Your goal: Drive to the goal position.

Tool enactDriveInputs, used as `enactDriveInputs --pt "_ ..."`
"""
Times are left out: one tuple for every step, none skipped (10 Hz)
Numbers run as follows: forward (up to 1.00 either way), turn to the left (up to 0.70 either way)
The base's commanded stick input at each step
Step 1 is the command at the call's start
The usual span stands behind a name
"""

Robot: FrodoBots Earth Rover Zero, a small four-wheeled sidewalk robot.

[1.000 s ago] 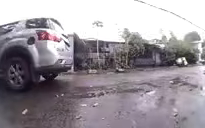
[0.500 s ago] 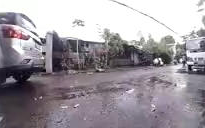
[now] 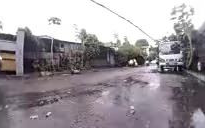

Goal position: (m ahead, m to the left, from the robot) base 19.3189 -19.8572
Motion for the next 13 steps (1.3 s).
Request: enactDriveInputs --pt "1.0 -0.03" --pt "1.0 -0.27" --pt "1.0 -0.27" --pt "1.0 -0.27" --pt "1.0 -0.27" --pt "1.0 -0.07" --pt "1.0 -0.25" --pt "1.0 -0.27" --pt "1.0 -0.27" --pt "1.0 -0.27" --pt "1.0 -0.27" --pt "1.0 -0.27" --pt "1.0 -0.27"
